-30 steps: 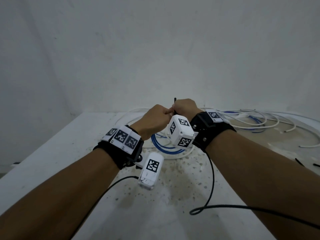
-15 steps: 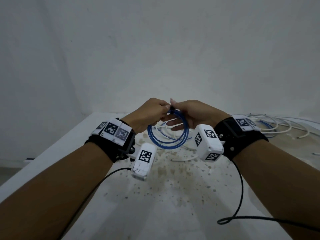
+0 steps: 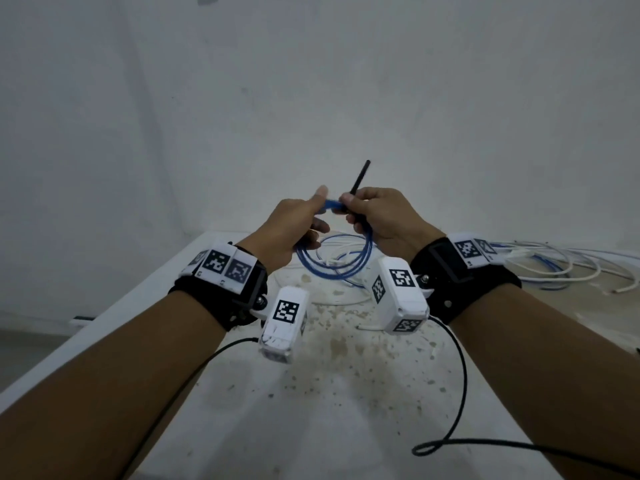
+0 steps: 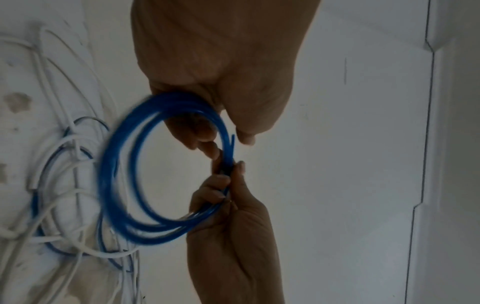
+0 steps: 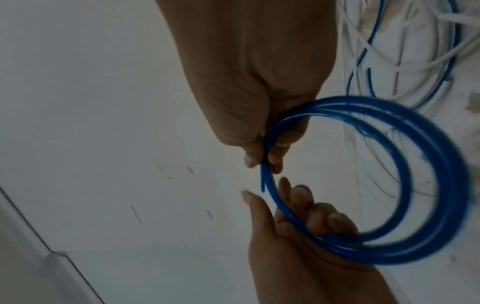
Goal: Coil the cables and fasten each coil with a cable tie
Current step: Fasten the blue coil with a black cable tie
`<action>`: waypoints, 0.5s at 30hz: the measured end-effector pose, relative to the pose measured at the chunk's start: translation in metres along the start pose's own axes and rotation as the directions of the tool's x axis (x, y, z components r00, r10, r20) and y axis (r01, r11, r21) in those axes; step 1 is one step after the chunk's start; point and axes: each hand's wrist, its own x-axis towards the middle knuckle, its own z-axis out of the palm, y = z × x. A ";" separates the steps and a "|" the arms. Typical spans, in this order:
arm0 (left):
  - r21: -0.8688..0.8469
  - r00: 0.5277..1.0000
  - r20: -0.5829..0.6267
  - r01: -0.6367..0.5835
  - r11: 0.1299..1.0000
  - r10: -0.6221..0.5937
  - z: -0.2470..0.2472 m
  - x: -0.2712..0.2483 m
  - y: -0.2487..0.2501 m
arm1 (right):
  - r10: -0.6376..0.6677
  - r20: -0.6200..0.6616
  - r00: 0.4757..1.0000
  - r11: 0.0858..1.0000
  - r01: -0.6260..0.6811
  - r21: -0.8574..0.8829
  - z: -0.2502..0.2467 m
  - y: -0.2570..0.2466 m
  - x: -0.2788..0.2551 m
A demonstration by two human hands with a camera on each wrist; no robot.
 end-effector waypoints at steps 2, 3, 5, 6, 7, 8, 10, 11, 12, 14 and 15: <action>-0.106 0.998 -0.063 0.025 0.994 -0.031 -0.005 -0.003 -0.006 | -0.011 -0.078 0.997 0.995 0.019 0.103 0.006 -0.001 0.002; -0.173 0.995 -0.086 0.034 0.984 -0.050 -0.006 -0.005 -0.009 | -0.008 -0.115 0.993 0.990 0.024 0.140 0.010 -0.001 0.003; -0.339 0.990 -0.109 0.047 0.940 -0.088 -0.006 -0.008 -0.015 | 0.004 -0.186 0.982 0.981 0.032 0.192 0.020 0.001 0.003; -0.412 0.988 -0.115 0.048 0.910 -0.104 -0.006 -0.009 -0.017 | 0.010 -0.211 0.977 0.978 0.035 0.207 0.026 0.002 0.003; -0.462 0.986 -0.125 0.043 0.886 -0.113 -0.007 -0.010 -0.018 | 0.013 -0.223 0.975 0.975 0.037 0.220 0.032 0.004 0.003; -0.481 0.983 -0.142 0.033 0.876 -0.115 -0.010 -0.010 -0.017 | 0.018 -0.217 0.976 0.971 0.035 0.237 0.037 0.007 0.002; -0.448 0.978 -0.187 0.003 0.894 -0.096 -0.019 -0.009 -0.015 | 0.038 -0.162 0.986 0.961 0.009 0.278 0.043 0.011 0.002; -0.415 0.974 -0.209 -0.011 0.910 -0.083 -0.025 -0.008 -0.014 | 0.052 -0.116 0.992 0.960 -0.017 0.280 0.044 0.013 0.003; -0.378 0.971 -0.230 -0.021 0.926 -0.072 -0.032 -0.006 -0.015 | 0.065 -0.063 0.996 0.968 -0.048 0.246 0.045 0.014 0.004; -0.309 0.962 -0.265 -0.025 0.951 -0.061 -0.047 -0.002 -0.017 | 0.101 0.047 0.994 0.991 -0.105 0.084 0.045 0.016 0.007; -0.286 0.959 -0.276 -0.022 0.958 -0.061 -0.055 0.001 -0.020 | 0.123 0.091 0.988 0.992 -0.123 0.001 0.047 0.017 0.010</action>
